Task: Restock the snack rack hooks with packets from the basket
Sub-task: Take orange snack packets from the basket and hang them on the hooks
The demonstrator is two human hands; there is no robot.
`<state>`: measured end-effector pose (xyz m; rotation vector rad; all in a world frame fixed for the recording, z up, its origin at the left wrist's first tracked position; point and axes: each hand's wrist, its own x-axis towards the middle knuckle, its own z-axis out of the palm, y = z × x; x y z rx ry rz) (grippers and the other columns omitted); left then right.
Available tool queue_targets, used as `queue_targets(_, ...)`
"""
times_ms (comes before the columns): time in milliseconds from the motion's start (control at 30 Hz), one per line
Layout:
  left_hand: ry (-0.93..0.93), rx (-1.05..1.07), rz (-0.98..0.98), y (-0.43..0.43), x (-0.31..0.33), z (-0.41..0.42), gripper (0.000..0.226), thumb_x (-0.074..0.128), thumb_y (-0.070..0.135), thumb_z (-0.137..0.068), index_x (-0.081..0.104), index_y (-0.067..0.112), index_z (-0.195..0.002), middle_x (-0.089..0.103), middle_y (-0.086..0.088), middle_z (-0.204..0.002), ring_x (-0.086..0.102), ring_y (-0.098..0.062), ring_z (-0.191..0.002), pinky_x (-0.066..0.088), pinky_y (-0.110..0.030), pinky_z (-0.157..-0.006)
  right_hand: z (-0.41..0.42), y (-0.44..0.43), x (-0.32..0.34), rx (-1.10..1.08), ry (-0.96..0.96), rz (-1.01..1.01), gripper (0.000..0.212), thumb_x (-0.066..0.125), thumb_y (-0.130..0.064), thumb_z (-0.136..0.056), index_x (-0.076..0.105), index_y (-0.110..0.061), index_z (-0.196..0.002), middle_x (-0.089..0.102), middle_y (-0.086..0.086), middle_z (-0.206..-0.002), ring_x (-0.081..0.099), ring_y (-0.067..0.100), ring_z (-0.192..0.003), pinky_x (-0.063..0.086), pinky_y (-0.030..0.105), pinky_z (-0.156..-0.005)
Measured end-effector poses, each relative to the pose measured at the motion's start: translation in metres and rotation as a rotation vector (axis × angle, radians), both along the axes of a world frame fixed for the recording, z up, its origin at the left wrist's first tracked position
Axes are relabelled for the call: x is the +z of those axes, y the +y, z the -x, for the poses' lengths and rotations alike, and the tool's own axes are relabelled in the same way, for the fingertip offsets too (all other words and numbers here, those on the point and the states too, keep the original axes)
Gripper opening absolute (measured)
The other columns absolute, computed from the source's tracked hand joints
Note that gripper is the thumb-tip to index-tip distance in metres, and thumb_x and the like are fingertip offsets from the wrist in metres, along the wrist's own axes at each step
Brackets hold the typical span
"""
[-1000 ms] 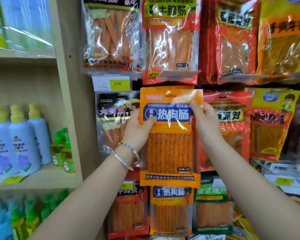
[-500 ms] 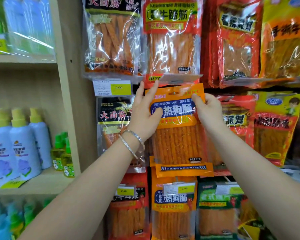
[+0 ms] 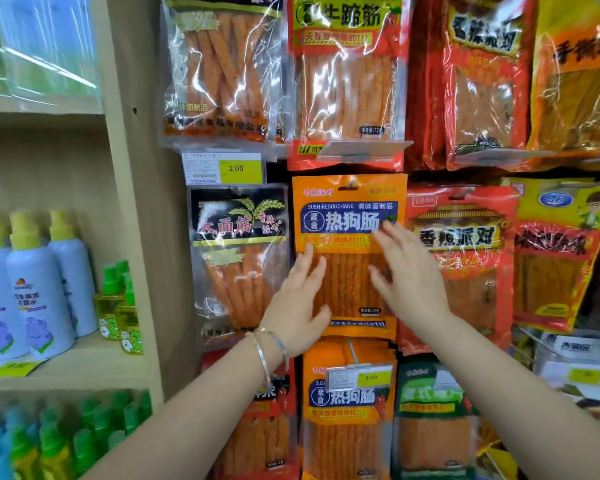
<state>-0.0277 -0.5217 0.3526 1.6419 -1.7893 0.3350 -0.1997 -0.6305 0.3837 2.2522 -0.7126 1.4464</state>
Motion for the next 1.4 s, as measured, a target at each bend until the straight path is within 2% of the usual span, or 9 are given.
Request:
queue_targets(167,-0.074,0.105,-0.078,-0.020,-0.005,-0.007,0.084,0.053,0.033,-0.090,-0.005,0.020,-0.150,-0.040,0.009,-0.143,-0.021,-0.009,-0.139,0.009,-0.023,-0.110,-0.014,-0.011,-0.006,-0.212,0.316,-0.017,0.068,0.071,-0.021,-0.081,0.042,-0.003,-0.139,0.035,0.024,-0.147,0.036,0.037,-0.136,0.028,0.046,-0.110)
queue_targets(333,-0.058,0.184,-0.195,-0.052,0.005,-0.018,0.089,0.055,0.035,-0.088,-0.005,0.015,-0.150,-0.032,-0.002,-0.152,-0.013,-0.020,-0.145,0.018,-0.034,-0.116,-0.040,-0.030,0.007,-0.392,0.502,-0.069,0.062,0.041,-0.013,-0.095,0.011,-0.008,-0.150,0.004,0.021,-0.157,0.008,0.028,-0.146,0.002,0.039,-0.118)
queue_targets(700,-0.026,0.241,-0.324,-0.098,0.016,-0.032,0.098,0.062,0.035,-0.085,-0.006,0.007,-0.149,-0.032,-0.009,-0.152,-0.012,-0.026,-0.145,0.018,-0.044,-0.117,-0.073,-0.057,0.033,-0.443,0.656,-0.333,0.072,0.044,-0.003,-0.091,0.007,-0.013,-0.151,-0.005,0.016,-0.158,0.008,0.026,-0.146,0.021,0.037,-0.114)
queue_targets(867,0.132,0.159,-0.395,-0.090,0.033,-0.017,0.086,0.058,0.029,-0.088,0.003,0.002,-0.149,-0.023,-0.013,-0.155,0.013,-0.029,-0.145,0.020,-0.033,-0.116,-0.066,-0.036,0.045,-0.237,0.476,-0.582,0.062,0.043,-0.002,-0.087,0.026,-0.008,-0.147,0.022,0.016,-0.155,0.035,0.033,-0.135,0.036,0.041,-0.105)
queue_targets(1000,0.171,0.055,-0.400,-0.052,0.025,0.006,0.064,0.051,0.017,-0.092,0.022,0.001,-0.147,0.018,-0.020,-0.155,0.019,-0.025,-0.143,0.015,-0.024,-0.114,-0.041,0.003,0.029,0.009,0.119,-0.719,0.046,0.053,-0.008,-0.086,0.050,-0.006,-0.131,0.057,0.014,-0.128,0.058,0.029,-0.108,0.043,0.034,-0.093)
queue_targets(1100,0.335,-0.060,-0.277,0.007,-0.007,0.022,0.045,0.053,0.003,-0.087,0.051,0.005,-0.132,0.051,-0.017,-0.133,0.049,-0.026,-0.123,0.033,-0.020,-0.102,-0.016,0.045,-0.013,0.141,-0.061,-0.826,0.032,0.062,-0.011,-0.083,0.059,-0.013,-0.114,0.064,0.002,-0.101,0.056,0.013,-0.081,0.046,0.031,-0.086)
queue_targets(1200,0.571,-0.050,-0.271,0.084,-0.071,0.030,0.031,0.056,-0.002,-0.086,0.063,0.001,-0.116,0.061,-0.013,-0.120,0.060,-0.021,-0.103,0.043,-0.018,-0.091,0.006,0.099,-0.083,0.246,-0.096,-0.975,0.022,0.064,-0.007,-0.082,0.057,-0.021,-0.098,0.053,-0.008,-0.073,0.050,0.008,-0.064,0.041,0.027,-0.071)
queue_targets(1300,0.881,0.092,-0.384,0.171,-0.150,0.036,0.018,0.053,-0.006,-0.090,0.066,0.000,-0.101,0.064,-0.007,-0.088,0.058,-0.013,-0.075,0.040,-0.004,-0.067,0.018,0.162,-0.162,0.333,0.042,-1.160,0.026,0.063,0.000,-0.082,0.057,-0.019,-0.097,0.053,0.000,-0.074,0.054,0.023,-0.070,0.044,0.037,-0.075)
queue_targets(1400,1.054,0.326,-0.554,0.258,-0.222,0.035,0.026,0.045,-0.008,-0.092,0.070,-0.002,-0.093,0.066,-0.011,-0.077,0.060,-0.024,-0.068,0.040,-0.019,-0.065,0.020,0.231,-0.235,0.372,0.135,-1.363,0.031,0.062,0.009,-0.080,0.055,-0.019,-0.089,0.052,0.005,-0.077,0.052,0.022,-0.076,0.044,0.041,-0.080)
